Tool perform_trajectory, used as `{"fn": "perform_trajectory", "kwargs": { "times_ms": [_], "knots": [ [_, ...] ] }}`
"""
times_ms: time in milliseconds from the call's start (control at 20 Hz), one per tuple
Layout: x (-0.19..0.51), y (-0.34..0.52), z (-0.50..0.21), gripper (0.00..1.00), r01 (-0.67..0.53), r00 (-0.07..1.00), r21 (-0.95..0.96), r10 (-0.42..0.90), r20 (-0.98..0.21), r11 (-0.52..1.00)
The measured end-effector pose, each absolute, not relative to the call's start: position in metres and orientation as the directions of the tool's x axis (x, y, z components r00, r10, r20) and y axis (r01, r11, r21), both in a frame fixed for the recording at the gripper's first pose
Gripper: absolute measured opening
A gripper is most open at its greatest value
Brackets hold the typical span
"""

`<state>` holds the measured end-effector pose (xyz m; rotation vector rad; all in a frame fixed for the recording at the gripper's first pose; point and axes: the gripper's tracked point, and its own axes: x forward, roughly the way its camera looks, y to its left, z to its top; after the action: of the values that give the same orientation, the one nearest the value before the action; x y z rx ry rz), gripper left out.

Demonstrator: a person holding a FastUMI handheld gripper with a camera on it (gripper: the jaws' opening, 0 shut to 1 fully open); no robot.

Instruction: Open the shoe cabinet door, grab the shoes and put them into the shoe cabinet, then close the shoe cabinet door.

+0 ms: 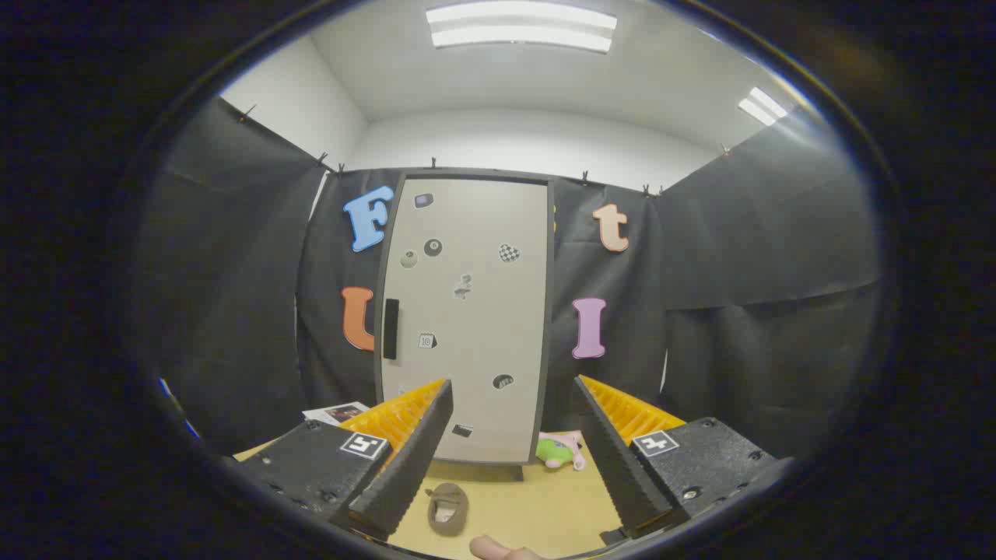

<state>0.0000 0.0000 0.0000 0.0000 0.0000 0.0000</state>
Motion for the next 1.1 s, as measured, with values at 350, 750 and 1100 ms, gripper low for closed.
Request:
{"fn": "perform_trajectory", "kwargs": {
  "times_ms": [350,750,1100],
  "knots": [
    [0.002,0.007,0.002,0.99,-0.040,0.999,0.016,0.040,0.012,0.999],
    [0.023,0.009,0.004,0.99,-0.040,0.999,0.062,0.038,0.035,0.997],
    [0.092,0.023,-0.003,0.99,-0.051,0.998,0.132,0.046,0.038,0.990]
  ]
}}
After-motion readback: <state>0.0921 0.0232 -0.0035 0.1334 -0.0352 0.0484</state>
